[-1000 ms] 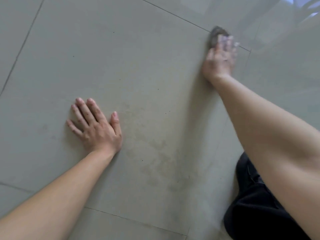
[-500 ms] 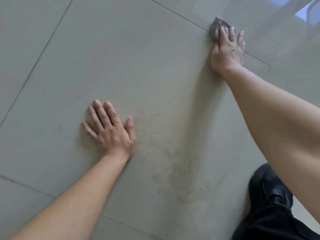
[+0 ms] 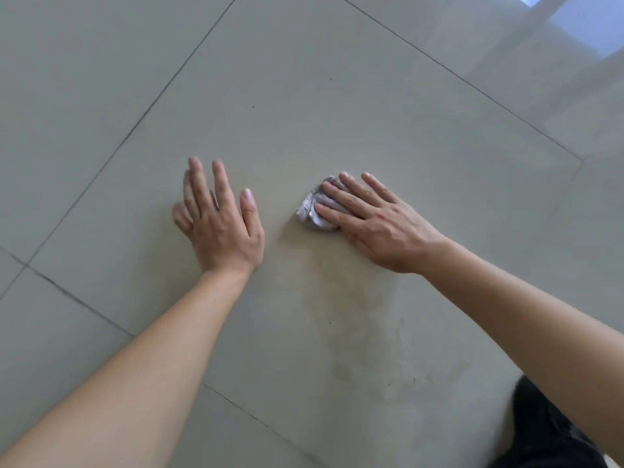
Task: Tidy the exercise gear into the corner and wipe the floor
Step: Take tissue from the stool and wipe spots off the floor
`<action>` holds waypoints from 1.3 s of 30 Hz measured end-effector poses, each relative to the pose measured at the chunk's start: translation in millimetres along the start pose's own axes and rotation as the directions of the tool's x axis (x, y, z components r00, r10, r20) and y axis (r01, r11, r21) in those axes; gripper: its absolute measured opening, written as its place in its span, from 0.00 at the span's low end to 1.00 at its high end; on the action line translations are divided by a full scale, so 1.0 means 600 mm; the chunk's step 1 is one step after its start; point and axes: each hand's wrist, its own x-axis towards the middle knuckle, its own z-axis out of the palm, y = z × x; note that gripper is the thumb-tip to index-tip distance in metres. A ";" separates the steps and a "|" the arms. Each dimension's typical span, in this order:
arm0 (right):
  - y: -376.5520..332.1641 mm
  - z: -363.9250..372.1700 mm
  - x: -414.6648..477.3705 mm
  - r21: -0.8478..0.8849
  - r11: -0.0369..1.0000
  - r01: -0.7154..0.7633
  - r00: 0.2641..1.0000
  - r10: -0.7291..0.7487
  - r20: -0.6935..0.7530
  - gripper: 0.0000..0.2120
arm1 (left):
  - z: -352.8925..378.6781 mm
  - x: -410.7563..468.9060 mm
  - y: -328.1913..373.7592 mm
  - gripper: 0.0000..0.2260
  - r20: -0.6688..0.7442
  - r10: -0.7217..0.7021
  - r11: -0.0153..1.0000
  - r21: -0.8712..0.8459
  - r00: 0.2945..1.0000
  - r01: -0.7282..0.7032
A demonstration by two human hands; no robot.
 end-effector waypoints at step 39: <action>0.106 -0.076 0.262 0.005 1.000 -0.012 0.998 0.012 -0.059 0.25 | 0.009 0.042 -0.056 0.28 0.115 -0.201 0.974 0.124 0.973 0.187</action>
